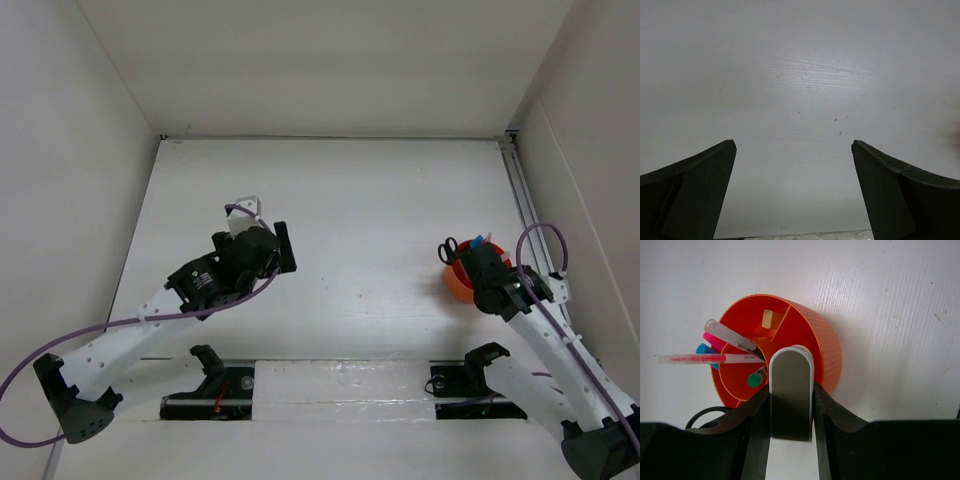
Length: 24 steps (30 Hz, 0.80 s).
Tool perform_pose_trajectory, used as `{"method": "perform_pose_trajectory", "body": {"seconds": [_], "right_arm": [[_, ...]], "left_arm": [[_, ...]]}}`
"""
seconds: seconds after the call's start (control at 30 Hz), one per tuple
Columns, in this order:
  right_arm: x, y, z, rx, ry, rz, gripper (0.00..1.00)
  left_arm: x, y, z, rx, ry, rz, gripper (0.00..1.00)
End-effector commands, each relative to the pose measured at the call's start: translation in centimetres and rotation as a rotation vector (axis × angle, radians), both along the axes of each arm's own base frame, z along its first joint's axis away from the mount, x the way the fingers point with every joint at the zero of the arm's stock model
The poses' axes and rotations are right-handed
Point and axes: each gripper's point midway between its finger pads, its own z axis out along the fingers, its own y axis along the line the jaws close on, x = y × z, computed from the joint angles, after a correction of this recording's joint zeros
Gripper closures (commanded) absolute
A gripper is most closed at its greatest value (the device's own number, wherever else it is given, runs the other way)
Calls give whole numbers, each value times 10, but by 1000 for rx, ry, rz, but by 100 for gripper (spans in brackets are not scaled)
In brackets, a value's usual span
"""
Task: Sort the stationery into containers
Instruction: Place the stapler in the storage box.
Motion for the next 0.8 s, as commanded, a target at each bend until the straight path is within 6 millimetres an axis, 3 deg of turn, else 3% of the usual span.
{"method": "perform_pose_trajectory", "body": {"seconds": [0.0, 0.27, 0.47, 0.77], "right_arm": [[15, 1, 7, 16, -76, -24, 100], [26, -3, 1, -24, -59, -5, 100], [29, -17, 2, -46, -47, -39, 100], [36, -13, -7, -19, -12, 17, 100]], "left_arm": [[-1, -2, 8, -33, -28, -16, 0], [-2, -8, 9, -47, -33, -61, 0], [-4, -13, 5, -44, -22, -93, 0], [-6, -15, 14, -79, -45, -114, 0]]}}
